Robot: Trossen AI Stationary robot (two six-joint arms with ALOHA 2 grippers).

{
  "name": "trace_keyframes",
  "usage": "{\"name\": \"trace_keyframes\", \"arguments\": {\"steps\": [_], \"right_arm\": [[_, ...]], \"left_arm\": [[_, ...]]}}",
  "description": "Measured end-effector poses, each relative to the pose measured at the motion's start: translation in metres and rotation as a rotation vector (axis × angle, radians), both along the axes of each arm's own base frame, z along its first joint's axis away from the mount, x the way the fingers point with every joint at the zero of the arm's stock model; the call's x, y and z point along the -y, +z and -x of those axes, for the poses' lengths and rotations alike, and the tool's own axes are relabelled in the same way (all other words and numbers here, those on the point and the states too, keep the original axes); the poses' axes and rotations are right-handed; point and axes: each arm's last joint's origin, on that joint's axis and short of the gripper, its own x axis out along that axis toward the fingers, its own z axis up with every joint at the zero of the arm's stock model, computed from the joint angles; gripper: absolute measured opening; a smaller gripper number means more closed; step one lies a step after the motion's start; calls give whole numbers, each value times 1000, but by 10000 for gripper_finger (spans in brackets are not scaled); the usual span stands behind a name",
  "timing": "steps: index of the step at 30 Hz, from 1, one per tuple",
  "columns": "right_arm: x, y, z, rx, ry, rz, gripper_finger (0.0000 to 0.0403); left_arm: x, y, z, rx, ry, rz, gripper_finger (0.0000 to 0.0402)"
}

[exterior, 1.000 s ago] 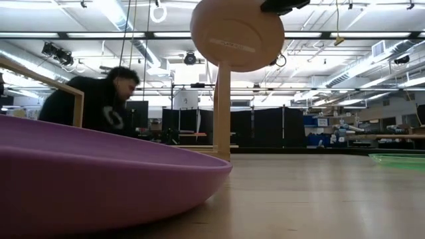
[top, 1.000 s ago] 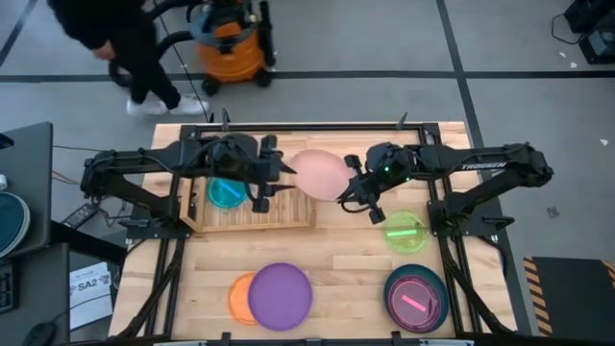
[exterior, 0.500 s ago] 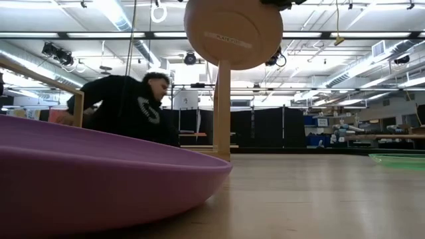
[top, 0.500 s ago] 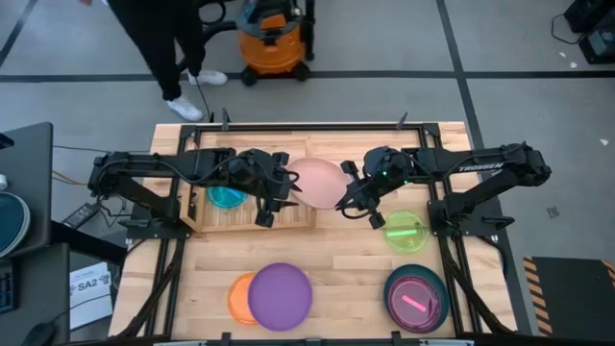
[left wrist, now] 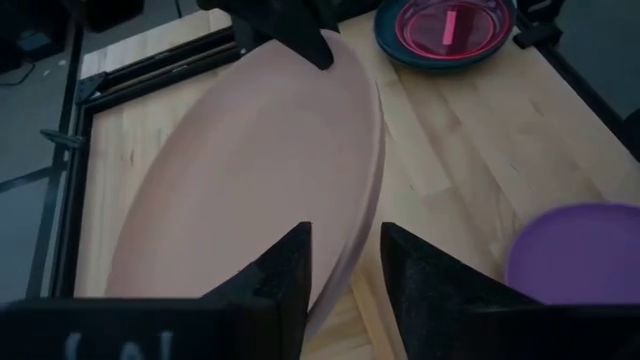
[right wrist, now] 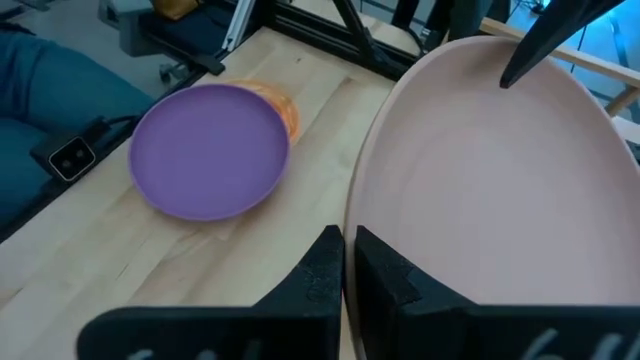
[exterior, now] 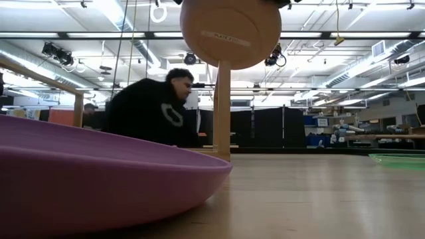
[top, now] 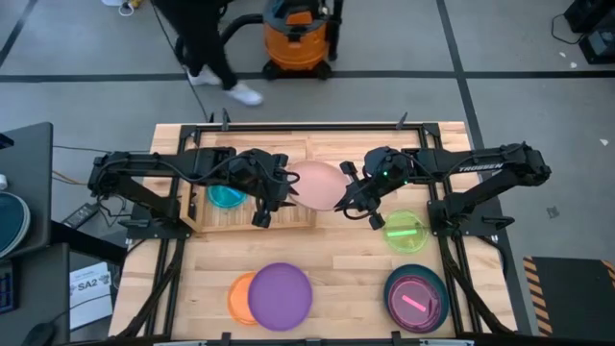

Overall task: Place and stack plates onto a shelf
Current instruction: Put the light brown plate on the shelf

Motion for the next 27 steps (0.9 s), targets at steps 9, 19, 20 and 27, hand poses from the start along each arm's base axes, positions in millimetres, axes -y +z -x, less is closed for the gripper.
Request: {"name": "trace_keyframes", "arguments": {"steps": [9, 19, 20, 27], "right_arm": [[0, 1, 0, 10, 2, 4, 23], [1, 3, -1, 31, -14, 10, 46], [2, 3, -1, 31, -19, 13, 49], [4, 4, -2, 41, -86, 39, 78]], "left_arm": [[1, -1, 1, -9, -20, 4, 58], [1, -1, 1, -16, -19, 4, 40], [1, -1, 1, -16, -17, 4, 40], [0, 0, 0, 1, 1, 4, 38]]}}
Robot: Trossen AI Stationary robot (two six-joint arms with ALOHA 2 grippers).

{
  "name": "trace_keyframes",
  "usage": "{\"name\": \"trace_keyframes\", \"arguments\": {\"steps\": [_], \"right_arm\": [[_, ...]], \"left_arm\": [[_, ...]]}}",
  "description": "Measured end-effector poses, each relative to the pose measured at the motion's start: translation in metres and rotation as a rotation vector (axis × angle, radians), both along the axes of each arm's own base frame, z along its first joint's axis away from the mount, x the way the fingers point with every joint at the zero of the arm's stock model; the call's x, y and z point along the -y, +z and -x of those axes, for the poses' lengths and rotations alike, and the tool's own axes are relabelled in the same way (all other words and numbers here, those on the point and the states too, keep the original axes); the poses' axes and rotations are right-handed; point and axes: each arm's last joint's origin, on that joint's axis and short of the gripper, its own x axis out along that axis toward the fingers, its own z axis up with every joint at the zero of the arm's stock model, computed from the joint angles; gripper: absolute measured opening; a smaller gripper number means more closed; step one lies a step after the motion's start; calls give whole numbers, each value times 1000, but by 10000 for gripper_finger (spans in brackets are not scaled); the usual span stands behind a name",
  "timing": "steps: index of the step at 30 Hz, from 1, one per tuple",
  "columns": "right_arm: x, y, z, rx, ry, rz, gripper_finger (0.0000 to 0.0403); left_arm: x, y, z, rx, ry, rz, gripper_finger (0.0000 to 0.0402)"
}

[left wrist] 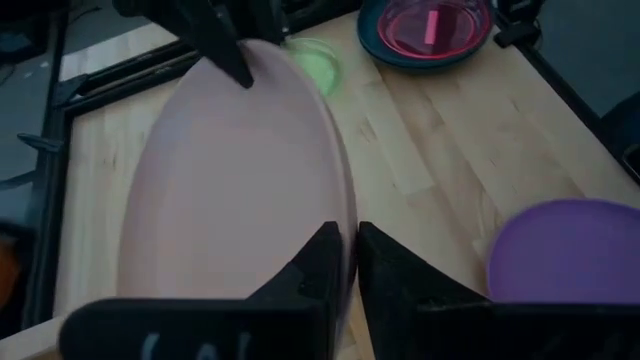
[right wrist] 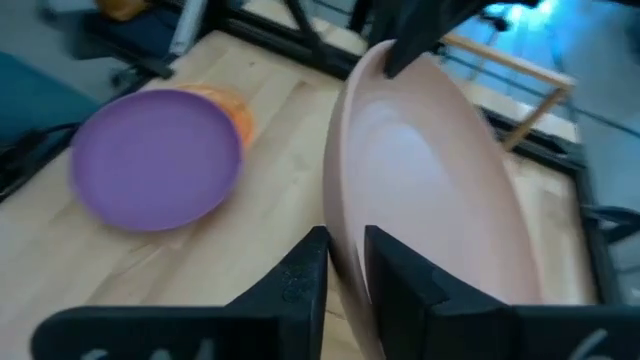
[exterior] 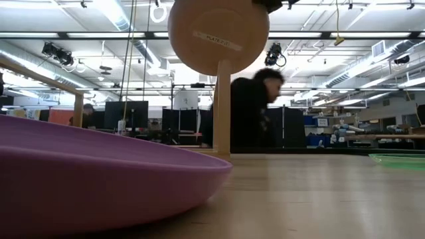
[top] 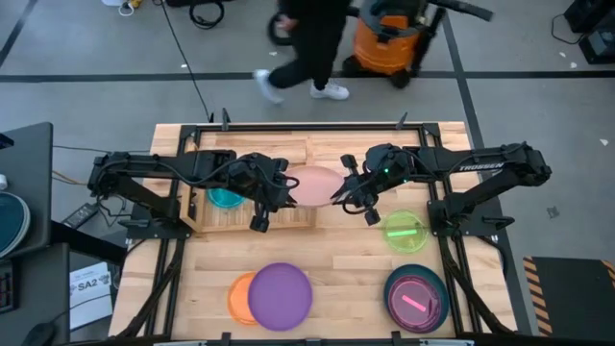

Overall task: Place and stack plates onto a shelf
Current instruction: Put the light brown plate on the shelf

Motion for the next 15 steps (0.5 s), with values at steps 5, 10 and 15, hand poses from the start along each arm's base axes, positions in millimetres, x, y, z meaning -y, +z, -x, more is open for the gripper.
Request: {"name": "trace_keyframes", "arguments": {"steps": [5, 10, 15], "right_arm": [[2, 1, -1, 9, -53, 30, 118], [2, 3, -2, 36, -60, 34, 159], [2, 5, -3, 61, -59, 41, 192]], "left_arm": [[-1, 0, 0, 0, 9, -6, 37], [-1, 0, 0, -1, 9, -6, 34], [-1, -1, 0, -7, 3, -1, 15]]}}
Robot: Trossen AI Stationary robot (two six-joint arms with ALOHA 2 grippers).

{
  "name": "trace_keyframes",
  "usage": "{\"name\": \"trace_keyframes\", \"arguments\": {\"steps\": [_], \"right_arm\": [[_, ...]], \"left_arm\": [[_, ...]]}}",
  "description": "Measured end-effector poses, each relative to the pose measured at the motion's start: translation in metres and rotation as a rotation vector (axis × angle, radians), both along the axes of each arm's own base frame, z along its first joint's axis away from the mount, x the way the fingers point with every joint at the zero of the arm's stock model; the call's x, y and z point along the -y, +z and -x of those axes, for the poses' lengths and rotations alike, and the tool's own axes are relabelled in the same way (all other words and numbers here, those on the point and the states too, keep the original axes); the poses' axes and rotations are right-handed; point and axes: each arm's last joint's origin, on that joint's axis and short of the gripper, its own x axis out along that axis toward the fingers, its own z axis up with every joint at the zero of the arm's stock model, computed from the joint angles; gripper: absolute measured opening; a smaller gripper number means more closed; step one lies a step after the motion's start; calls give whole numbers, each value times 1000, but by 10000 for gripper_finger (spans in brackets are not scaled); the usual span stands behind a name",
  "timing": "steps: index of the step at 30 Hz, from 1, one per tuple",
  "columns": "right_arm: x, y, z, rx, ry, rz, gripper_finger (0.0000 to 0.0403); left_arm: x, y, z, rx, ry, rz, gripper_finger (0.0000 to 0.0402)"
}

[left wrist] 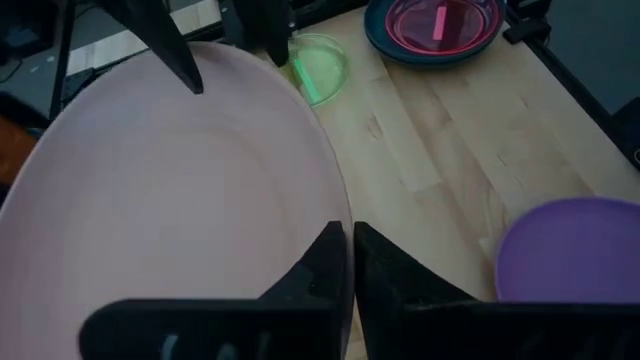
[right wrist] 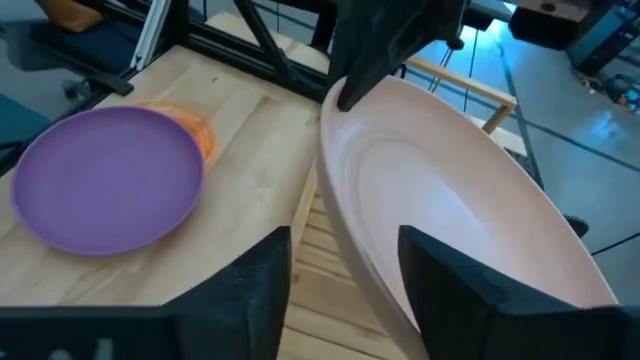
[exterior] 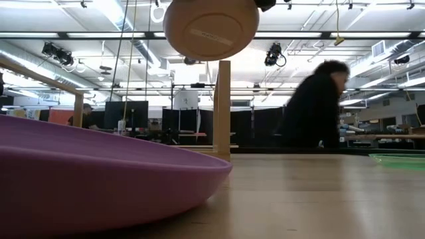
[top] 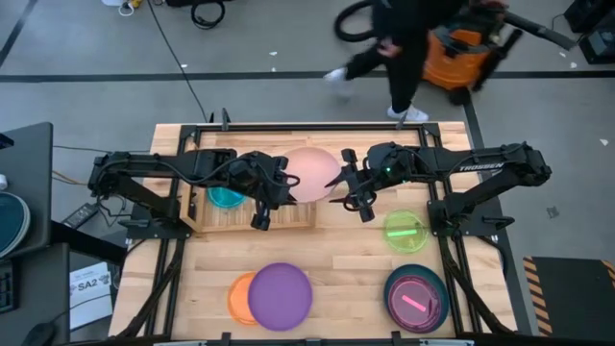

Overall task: Place and stack plates onto a shelf
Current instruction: Put the light brown plate on the shelf

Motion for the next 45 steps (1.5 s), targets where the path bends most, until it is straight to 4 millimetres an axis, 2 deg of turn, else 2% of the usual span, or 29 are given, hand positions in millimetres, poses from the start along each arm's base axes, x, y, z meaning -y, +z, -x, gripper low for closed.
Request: {"name": "trace_keyframes", "arguments": {"steps": [5, 11, 17, 22, 28, 32, 39, 45], "right_arm": [[0, 3, 1, 31, 17, 40, 213], [1, 18, 14, 93, -14, 63, 216], [3, 37, 41, 150, -70, 81, 215], [6, 47, 66, 162, -137, 105, 215], [7, 51, 90, 136, -168, 121, 215], [7, 51, 100, 112, -181, 94, 215], [8, 48, 105, 66, -217, 16, 215], [7, 44, 100, 33, -215, 19, 215]], "left_arm": [[0, 0, 0, 3, 6, 0, 15], [-1, 0, 0, -5, 13, -6, 15], [-2, -1, 1, -12, 67, -51, 15], [-7, -5, 9, -93, 184, -166, 15], [-13, -14, 24, -262, 309, -323, 15], [-18, -20, 32, -344, 389, -293, 15], [-24, -49, 32, -399, 439, -220, 15], [-23, -93, 26, -393, 422, -196, 15]]}}
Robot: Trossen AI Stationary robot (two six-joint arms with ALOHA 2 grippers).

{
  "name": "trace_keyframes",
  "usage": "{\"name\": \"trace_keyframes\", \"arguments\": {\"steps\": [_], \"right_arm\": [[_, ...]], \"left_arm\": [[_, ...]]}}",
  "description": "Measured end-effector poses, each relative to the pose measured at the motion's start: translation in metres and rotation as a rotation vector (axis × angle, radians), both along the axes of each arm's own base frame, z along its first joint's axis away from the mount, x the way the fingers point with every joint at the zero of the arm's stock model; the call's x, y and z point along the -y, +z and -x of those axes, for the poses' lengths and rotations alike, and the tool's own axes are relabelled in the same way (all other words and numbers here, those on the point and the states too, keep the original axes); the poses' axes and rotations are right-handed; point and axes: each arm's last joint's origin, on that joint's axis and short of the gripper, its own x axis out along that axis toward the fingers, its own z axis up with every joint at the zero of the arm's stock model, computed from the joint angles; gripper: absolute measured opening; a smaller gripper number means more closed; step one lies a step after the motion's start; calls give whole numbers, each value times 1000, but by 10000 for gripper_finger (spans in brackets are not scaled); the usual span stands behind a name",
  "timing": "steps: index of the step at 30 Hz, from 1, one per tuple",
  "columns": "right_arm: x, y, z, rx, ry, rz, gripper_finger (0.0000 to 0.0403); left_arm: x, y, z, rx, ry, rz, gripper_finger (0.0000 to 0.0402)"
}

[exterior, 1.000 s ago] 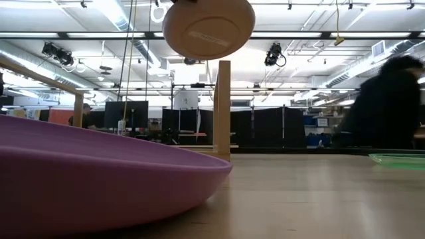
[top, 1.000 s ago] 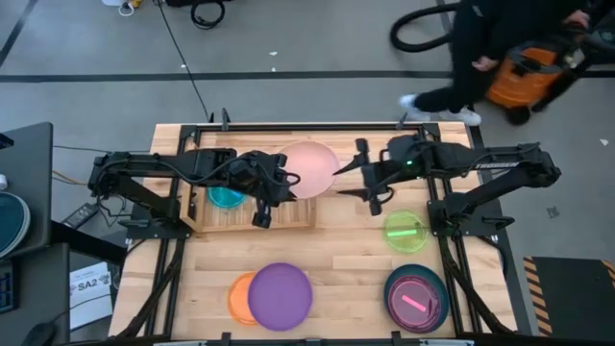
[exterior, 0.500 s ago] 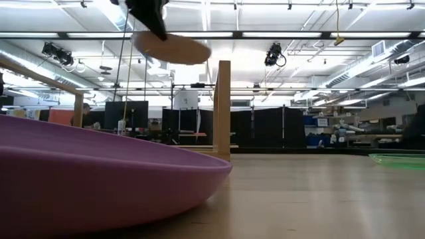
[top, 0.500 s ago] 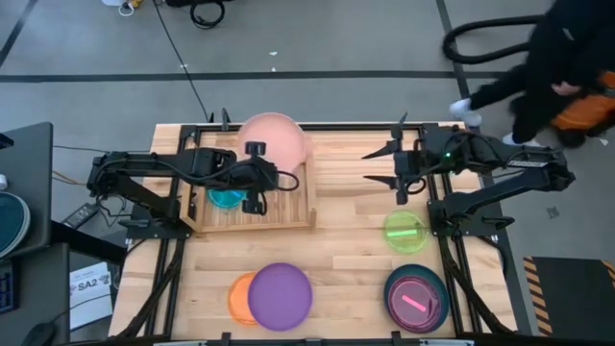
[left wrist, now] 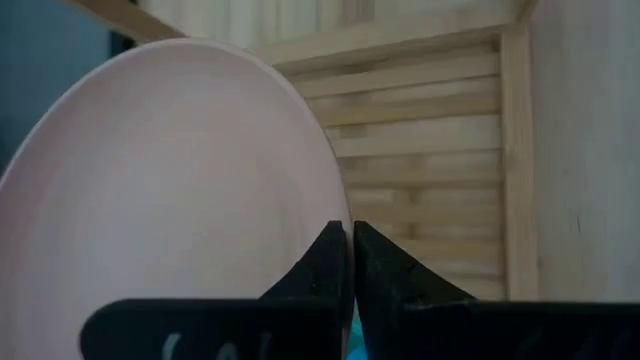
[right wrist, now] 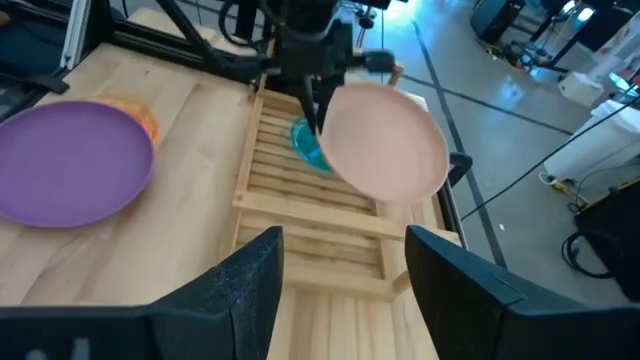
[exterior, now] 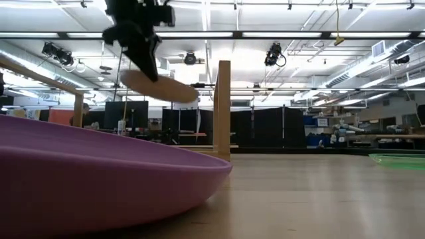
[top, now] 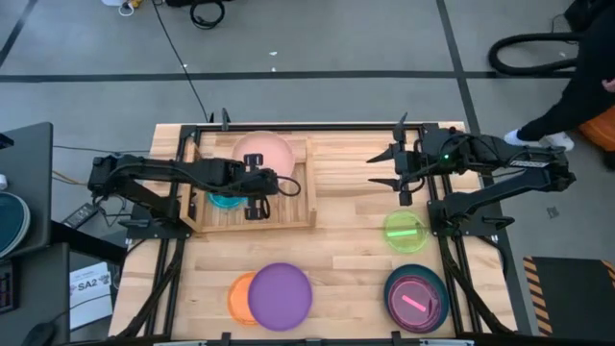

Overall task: Place and stack plates onto a shelf
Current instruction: Put the light brown plate on the shelf

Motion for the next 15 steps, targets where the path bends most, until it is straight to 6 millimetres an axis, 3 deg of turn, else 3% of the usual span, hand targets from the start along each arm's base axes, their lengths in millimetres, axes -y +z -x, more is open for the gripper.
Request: {"name": "trace_keyframes", "arguments": {"steps": [8, 15], "right_arm": [[0, -7, -11, -39, 1, 0, 215], [0, -13, -21, -76, 2, 1, 215]], "left_arm": [[2, -48, -1, 89, -27, 49, 15], [3, -73, -1, 198, -52, 96, 16]]}}
